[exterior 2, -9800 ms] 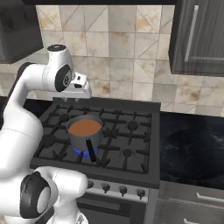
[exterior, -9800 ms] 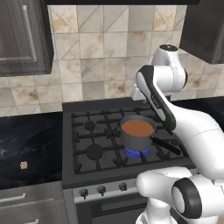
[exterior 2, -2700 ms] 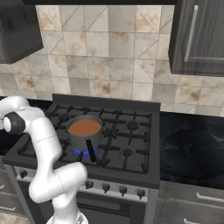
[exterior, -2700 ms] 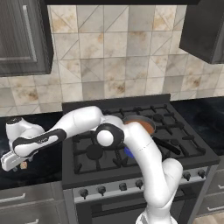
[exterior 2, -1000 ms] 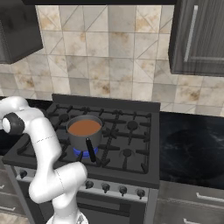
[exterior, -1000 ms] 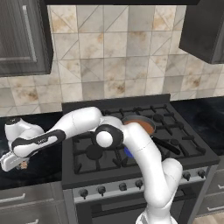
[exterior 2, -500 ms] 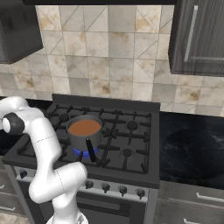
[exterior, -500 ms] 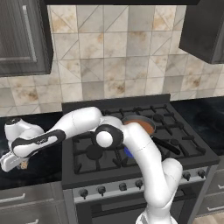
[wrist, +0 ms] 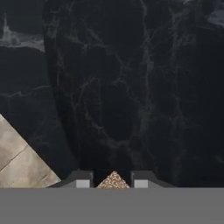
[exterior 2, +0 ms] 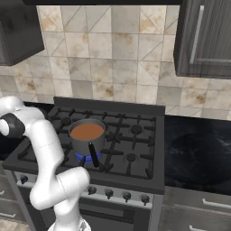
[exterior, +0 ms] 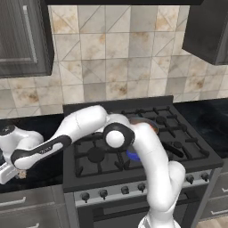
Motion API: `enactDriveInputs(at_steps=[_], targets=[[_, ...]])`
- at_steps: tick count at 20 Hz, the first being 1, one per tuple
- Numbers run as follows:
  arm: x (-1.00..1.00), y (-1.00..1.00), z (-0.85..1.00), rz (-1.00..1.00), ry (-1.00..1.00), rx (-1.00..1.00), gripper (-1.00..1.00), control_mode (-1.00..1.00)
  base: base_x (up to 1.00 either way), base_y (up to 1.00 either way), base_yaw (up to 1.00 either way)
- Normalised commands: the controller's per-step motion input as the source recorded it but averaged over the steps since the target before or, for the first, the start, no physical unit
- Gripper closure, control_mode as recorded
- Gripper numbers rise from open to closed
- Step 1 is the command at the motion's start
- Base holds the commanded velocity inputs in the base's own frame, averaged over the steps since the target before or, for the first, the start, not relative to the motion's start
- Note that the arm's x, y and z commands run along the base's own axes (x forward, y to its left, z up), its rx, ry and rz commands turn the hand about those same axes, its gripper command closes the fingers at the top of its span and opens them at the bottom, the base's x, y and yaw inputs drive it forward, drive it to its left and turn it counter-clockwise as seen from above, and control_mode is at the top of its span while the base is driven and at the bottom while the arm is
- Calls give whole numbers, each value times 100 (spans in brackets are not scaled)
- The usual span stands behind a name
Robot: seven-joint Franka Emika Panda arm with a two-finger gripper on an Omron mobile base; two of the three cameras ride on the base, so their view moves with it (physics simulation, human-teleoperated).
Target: Pick up the sugar cube(s) and place them in the saucepan with hot chocolate.
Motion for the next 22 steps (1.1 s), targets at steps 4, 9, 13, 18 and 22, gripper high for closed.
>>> enactDriveInputs(at_steps=[4,9,13,18,22], targets=[[-36,-40,59,0,-11,11,100,-100,0,0,0],[-27,-48,69,0,-7,11,100,-100,0,0,0],[-26,-58,54,0,-2,9,100,-100,0,0,0],[-18,-66,46,0,0,7,100,-100,0,0,0],[-16,-78,51,0,-1,7,100,-100,0,0,0]])
